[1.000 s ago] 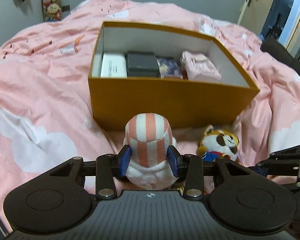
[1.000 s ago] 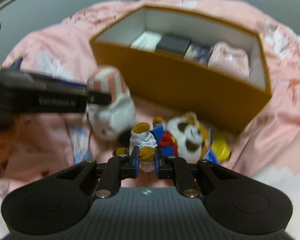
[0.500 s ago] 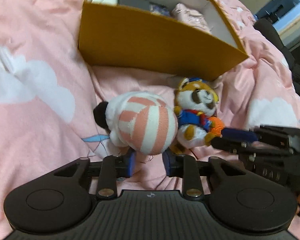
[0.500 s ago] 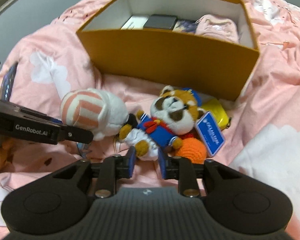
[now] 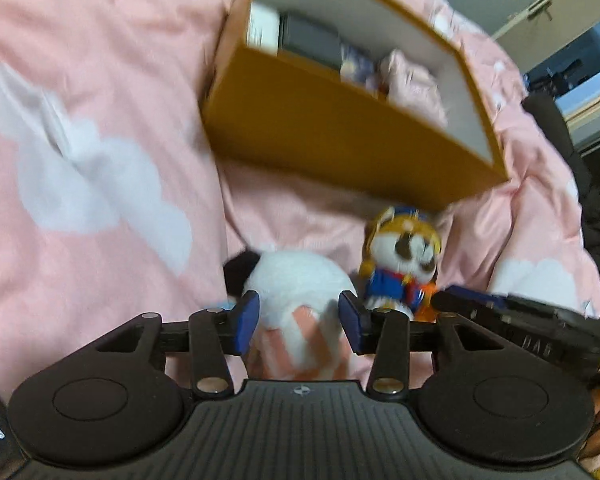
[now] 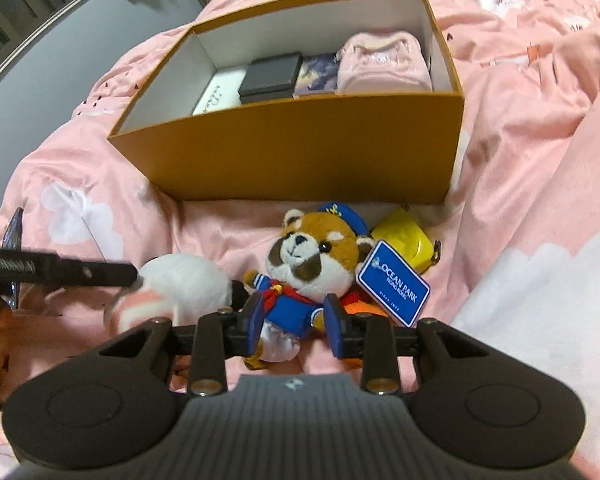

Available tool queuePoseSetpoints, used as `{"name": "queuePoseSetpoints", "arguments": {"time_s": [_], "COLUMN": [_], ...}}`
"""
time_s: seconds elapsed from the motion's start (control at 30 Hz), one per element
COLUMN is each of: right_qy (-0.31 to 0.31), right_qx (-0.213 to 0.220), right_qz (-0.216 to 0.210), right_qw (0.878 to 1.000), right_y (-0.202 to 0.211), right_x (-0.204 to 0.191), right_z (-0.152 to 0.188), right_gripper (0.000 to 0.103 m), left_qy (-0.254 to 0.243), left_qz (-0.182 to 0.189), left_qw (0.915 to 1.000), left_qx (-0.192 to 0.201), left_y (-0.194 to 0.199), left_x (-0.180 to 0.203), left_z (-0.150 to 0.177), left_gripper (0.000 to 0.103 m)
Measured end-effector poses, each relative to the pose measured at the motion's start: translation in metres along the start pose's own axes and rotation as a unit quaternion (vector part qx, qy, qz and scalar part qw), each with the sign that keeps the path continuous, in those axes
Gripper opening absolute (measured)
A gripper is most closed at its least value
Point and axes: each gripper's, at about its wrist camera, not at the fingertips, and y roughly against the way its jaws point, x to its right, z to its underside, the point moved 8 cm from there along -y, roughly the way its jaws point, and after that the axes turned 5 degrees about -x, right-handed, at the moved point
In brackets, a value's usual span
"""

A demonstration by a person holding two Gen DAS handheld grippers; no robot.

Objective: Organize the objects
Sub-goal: 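Lift the white plush with the left gripper while the right gripper lifts the red panda plush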

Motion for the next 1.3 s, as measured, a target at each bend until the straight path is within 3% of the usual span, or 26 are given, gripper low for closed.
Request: {"name": "queuePoseSetpoints", "arguments": {"time_s": [0.27,0.53,0.77,0.87,0.97,1.1,1.2,1.3], "right_qy": [-0.016,-0.010,-0.015,-0.018,-0.008,0.021,0.029,0.028], "right_qx": [-0.022,-0.032,-0.021,-0.015,-0.013,-0.013,-0.007,-0.005], "right_qz": [-0.019,-0.035,-0.052,-0.056,-0.051,-0.010,0.009,0.009], "right_qw": [0.999,0.999,0.998,0.998,0.999,1.000,1.000,1.000], "right_y": [-0.017,-0.037,-0.054,-0.059,-0.065,-0.071,-0.068,-0.064], "right_x": [0.007,0.005,0.006,0.004,-0.003,-0.012,-0.014,-0.013], "right_z": [0.003,-0.003,-0.008,-0.013,-0.017,-0.018,-0.016,-0.014], "right_gripper": [0.041,0.048,0.058,0.064,0.074,0.075,0.068,0.068], "left_qy": [-0.016,-0.015,-0.015,-0.043,-0.089,-0.137,-0.166,-0.154], "left_qz": [-0.004,0.010,0.010,-0.016,-0.069,-0.134,-0.179,-0.171], "left_qw": [0.9993,0.9988,0.9994,0.9989,0.9930,0.9763,0.9608,0.9674], "left_qx": [-0.033,-0.045,-0.031,-0.009,0.036,0.101,0.131,0.107], "left_y": [-0.028,-0.053,-0.055,-0.041,-0.020,-0.001,-0.010,-0.027], "left_x": [0.001,0.009,0.014,0.021,0.029,0.032,0.030,0.020], "left_z": [0.012,0.011,0.012,0.015,0.013,0.001,-0.004,-0.005], "left_gripper": [0.081,0.085,0.077,0.076,0.076,0.076,0.076,0.078]}}
